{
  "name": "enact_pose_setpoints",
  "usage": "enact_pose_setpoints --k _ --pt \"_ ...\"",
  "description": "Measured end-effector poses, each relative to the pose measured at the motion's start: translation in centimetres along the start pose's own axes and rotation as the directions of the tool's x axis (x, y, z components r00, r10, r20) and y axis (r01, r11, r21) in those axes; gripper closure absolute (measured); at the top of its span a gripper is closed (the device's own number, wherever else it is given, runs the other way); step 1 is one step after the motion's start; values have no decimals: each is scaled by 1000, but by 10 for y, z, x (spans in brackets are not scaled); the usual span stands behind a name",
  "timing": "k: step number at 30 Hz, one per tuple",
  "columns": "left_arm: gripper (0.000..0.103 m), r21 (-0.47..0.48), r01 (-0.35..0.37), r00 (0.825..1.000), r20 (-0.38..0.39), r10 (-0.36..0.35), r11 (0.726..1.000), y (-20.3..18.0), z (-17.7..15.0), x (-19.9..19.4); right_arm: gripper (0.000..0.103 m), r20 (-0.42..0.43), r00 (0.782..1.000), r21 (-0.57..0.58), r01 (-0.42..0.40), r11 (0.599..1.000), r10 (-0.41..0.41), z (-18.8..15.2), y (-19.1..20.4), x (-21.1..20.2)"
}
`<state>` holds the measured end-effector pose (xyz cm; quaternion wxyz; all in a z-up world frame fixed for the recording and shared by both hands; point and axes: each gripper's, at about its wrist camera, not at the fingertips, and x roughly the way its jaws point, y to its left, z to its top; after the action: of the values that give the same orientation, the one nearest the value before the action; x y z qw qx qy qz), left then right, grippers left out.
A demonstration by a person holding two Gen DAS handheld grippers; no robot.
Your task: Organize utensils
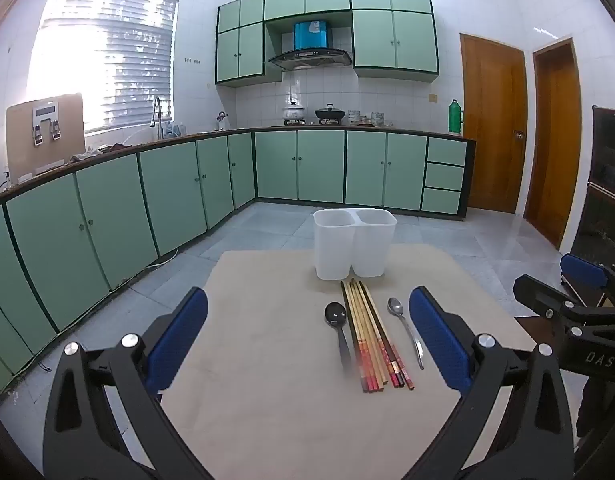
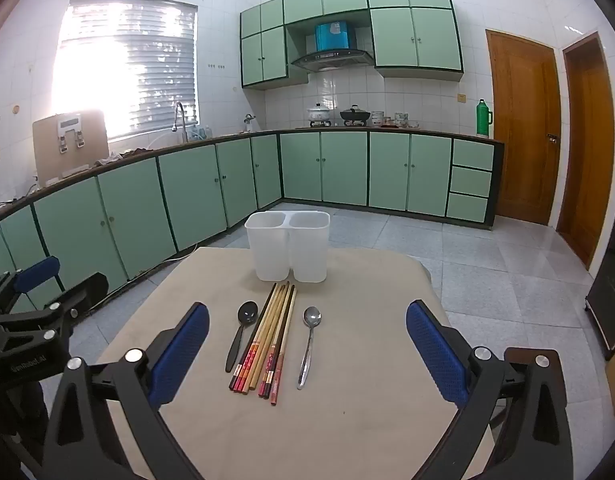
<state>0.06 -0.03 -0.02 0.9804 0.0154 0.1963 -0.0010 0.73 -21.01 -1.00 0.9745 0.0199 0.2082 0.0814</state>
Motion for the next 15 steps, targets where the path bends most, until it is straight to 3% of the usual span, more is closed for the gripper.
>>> enact_pose_setpoints --k 15 --pt "5 -9 1 1000 6 -1 1000 3 -1 3 6 1 1000 7 -3 1000 3 0 0 1"
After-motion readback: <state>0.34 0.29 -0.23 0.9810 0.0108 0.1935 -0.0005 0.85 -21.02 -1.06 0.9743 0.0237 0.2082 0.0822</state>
